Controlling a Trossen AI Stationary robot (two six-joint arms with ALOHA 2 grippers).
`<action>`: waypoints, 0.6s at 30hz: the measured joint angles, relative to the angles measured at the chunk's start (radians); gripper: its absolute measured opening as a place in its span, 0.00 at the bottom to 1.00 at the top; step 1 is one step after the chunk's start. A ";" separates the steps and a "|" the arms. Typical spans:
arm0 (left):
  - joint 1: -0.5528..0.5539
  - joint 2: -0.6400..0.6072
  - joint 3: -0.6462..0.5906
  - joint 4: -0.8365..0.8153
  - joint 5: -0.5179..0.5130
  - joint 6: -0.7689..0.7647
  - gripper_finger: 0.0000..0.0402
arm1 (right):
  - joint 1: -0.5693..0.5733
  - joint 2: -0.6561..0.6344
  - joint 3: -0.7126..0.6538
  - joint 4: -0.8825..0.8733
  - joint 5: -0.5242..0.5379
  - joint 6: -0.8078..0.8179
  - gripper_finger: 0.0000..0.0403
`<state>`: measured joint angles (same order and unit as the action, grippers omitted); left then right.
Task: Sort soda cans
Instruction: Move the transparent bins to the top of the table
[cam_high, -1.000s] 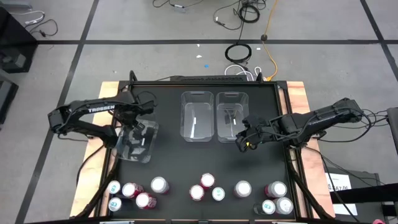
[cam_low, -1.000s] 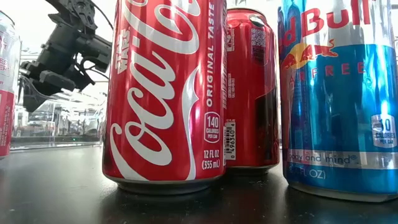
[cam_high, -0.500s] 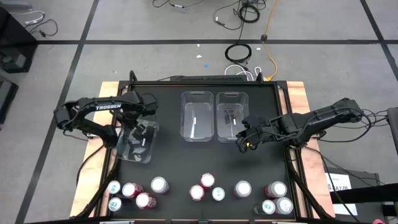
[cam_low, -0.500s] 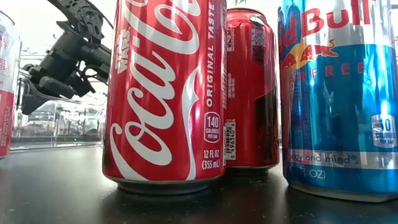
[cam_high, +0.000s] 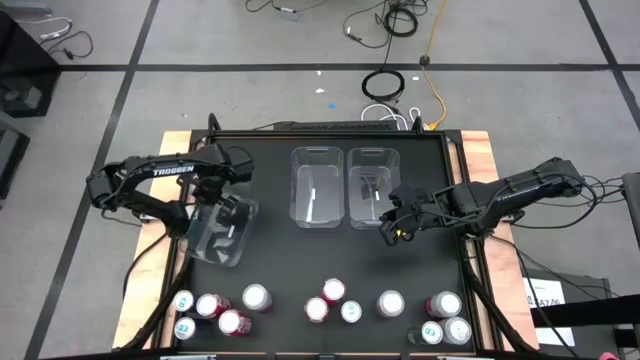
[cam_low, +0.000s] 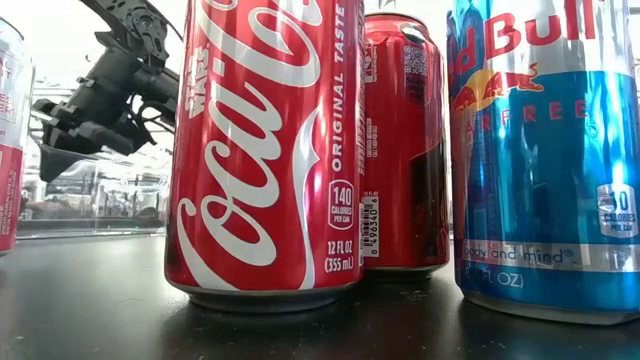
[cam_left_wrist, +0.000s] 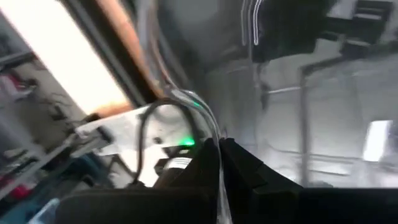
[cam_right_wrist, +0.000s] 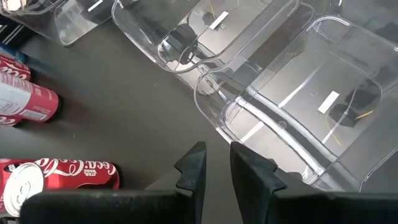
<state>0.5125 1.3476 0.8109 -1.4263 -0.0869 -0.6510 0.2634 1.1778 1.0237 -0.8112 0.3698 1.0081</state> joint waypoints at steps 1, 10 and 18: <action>0.005 0.000 0.010 0.006 0.015 -0.010 0.03 | 0.000 0.000 0.000 0.000 0.000 -0.003 0.16; 0.051 0.001 0.089 0.091 0.063 -0.081 0.03 | 0.000 0.000 0.000 0.000 -0.001 -0.027 0.16; 0.109 0.000 0.090 0.223 0.129 -0.181 0.03 | 0.000 0.000 0.000 0.000 -0.008 -0.073 0.16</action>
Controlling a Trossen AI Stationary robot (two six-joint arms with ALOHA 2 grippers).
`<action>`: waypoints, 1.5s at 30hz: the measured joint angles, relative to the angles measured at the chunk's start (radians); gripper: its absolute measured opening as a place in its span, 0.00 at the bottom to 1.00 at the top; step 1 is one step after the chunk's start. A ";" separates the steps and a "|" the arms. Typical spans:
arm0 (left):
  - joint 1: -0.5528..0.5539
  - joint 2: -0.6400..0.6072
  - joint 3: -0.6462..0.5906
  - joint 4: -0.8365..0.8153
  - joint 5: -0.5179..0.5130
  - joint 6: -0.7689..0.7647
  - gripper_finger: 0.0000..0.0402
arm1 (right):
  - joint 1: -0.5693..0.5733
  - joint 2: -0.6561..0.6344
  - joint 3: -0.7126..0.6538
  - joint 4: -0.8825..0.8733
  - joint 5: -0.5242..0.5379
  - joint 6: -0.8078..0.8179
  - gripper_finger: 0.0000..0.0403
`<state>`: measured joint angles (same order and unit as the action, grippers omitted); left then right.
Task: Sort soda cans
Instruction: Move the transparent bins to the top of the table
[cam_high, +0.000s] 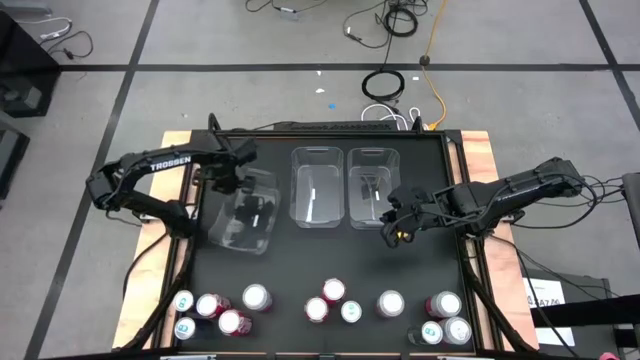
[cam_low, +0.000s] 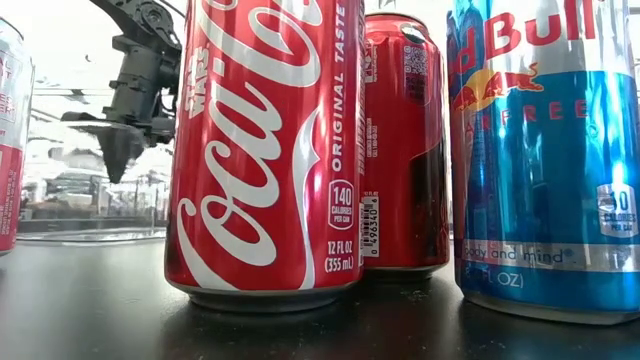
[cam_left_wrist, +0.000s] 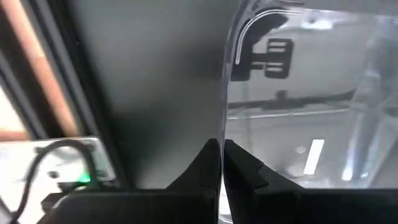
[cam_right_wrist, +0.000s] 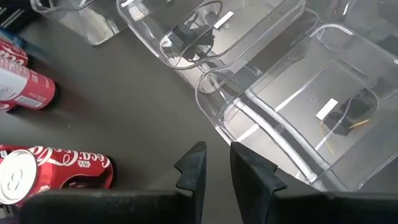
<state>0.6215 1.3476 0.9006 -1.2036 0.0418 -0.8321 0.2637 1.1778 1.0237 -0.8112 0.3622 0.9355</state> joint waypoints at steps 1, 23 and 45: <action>0.006 0.000 0.001 0.015 0.011 -0.007 0.03 | 0.000 0.000 0.000 0.000 -0.001 -0.008 0.16; 0.111 -0.001 0.001 0.157 0.034 -0.183 0.03 | 0.043 0.000 0.000 0.000 -0.054 -0.066 0.16; 0.190 0.029 0.096 0.175 -0.017 0.031 0.03 | 0.079 0.000 0.000 0.000 -0.051 -0.087 0.16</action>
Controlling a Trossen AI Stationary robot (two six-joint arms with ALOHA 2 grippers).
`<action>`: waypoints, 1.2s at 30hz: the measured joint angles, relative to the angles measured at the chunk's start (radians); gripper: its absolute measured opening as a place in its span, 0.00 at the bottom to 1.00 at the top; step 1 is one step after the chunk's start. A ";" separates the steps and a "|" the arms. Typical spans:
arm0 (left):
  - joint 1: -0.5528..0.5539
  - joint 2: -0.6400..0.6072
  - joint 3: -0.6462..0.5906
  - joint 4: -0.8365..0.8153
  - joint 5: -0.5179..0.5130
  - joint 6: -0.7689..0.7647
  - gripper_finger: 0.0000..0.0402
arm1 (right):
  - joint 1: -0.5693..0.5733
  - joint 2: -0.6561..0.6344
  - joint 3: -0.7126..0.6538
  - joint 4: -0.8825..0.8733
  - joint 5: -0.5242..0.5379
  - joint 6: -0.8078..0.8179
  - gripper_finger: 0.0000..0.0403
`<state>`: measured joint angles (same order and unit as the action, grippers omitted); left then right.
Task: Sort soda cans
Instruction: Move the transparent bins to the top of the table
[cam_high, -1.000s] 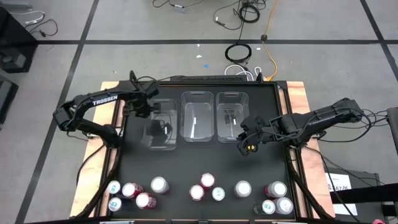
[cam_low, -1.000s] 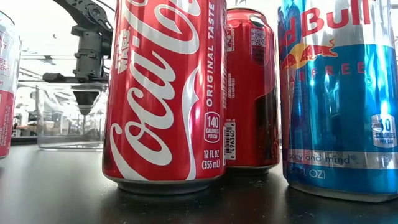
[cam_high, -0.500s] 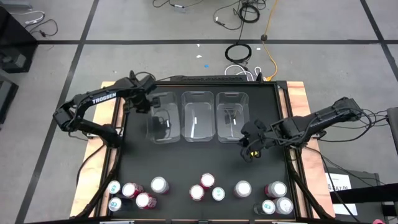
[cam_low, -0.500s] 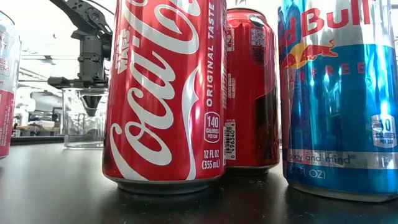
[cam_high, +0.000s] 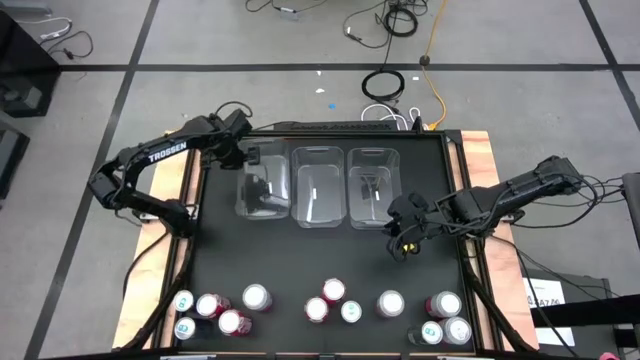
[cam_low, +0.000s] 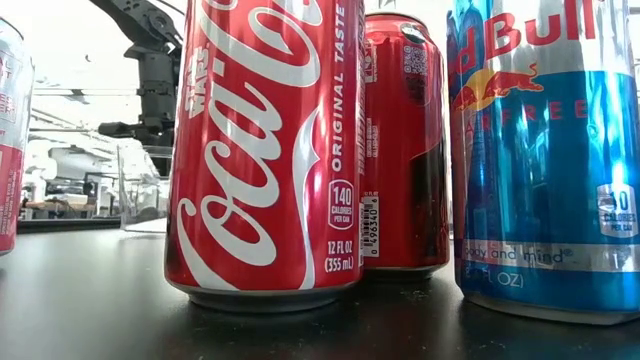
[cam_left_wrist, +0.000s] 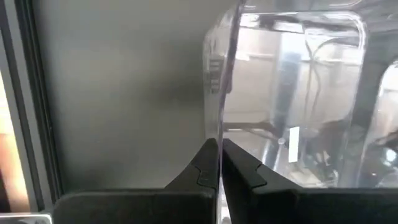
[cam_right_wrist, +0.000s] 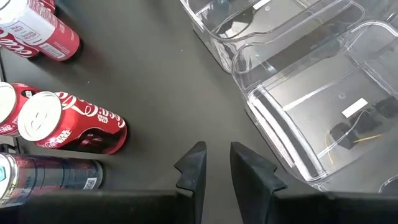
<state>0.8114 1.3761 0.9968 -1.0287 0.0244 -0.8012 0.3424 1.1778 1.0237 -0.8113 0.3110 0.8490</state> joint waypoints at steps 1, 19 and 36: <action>-0.002 0.009 0.001 -0.011 -0.003 0.004 0.03 | 0.000 0.000 0.000 0.001 0.000 0.002 0.16; -0.057 0.080 0.002 -0.048 -0.012 -0.008 0.03 | 0.000 0.000 0.000 0.031 0.001 0.026 0.16; -0.046 0.080 0.002 -0.032 0.017 -0.091 0.03 | 0.000 0.000 0.000 0.032 -0.002 0.023 0.16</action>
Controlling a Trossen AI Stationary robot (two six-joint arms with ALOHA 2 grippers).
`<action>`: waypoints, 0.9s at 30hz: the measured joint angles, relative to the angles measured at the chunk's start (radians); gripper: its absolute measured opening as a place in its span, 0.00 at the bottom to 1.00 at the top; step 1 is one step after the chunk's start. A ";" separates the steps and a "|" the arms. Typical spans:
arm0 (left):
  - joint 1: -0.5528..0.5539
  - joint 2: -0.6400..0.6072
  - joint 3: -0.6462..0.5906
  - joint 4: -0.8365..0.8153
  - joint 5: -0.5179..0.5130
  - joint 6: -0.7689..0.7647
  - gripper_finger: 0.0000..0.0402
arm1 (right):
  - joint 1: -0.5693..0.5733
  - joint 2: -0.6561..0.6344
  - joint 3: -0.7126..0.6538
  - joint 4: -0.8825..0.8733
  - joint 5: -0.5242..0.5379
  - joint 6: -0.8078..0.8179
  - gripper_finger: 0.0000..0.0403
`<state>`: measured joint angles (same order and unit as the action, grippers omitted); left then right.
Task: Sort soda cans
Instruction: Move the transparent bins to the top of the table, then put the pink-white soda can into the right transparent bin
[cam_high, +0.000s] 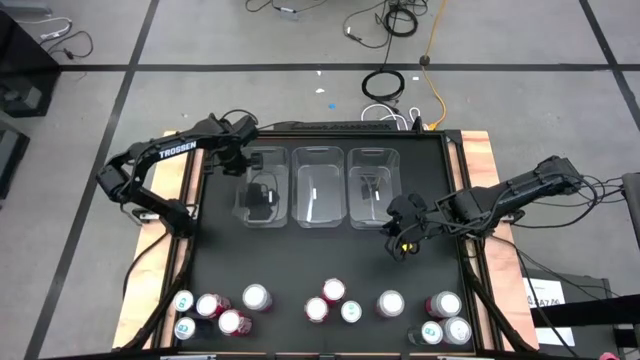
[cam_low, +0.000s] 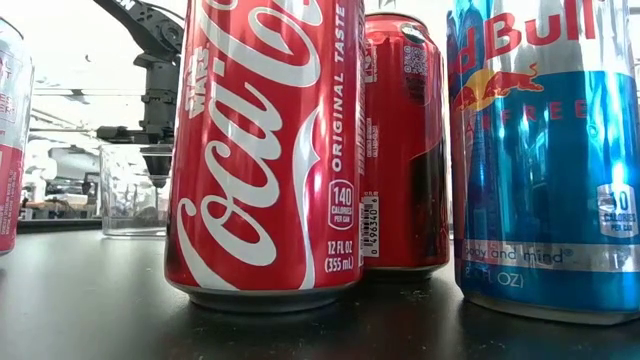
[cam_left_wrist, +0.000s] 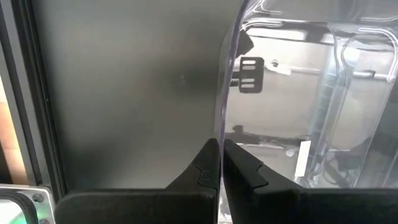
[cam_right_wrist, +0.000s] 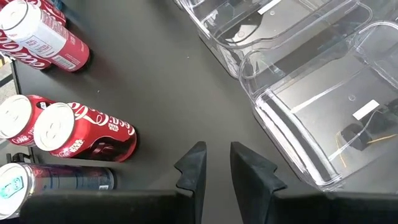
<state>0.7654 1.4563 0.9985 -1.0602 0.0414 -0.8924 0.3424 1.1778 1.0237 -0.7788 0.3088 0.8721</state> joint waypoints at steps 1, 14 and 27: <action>0.000 0.000 0.000 0.001 0.000 -0.006 0.03 | 0.000 0.000 0.000 0.000 0.000 -0.001 0.16; 0.000 0.001 -0.002 0.008 0.004 -0.023 0.09 | 0.000 0.000 0.000 -0.004 0.003 -0.019 0.16; 0.000 -0.048 -0.003 -0.001 0.127 0.034 0.32 | 0.000 0.000 0.000 0.007 0.004 0.030 0.16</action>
<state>0.7654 1.4088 0.9951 -1.0609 0.1685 -0.8588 0.3424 1.1778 1.0237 -0.7718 0.3126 0.9023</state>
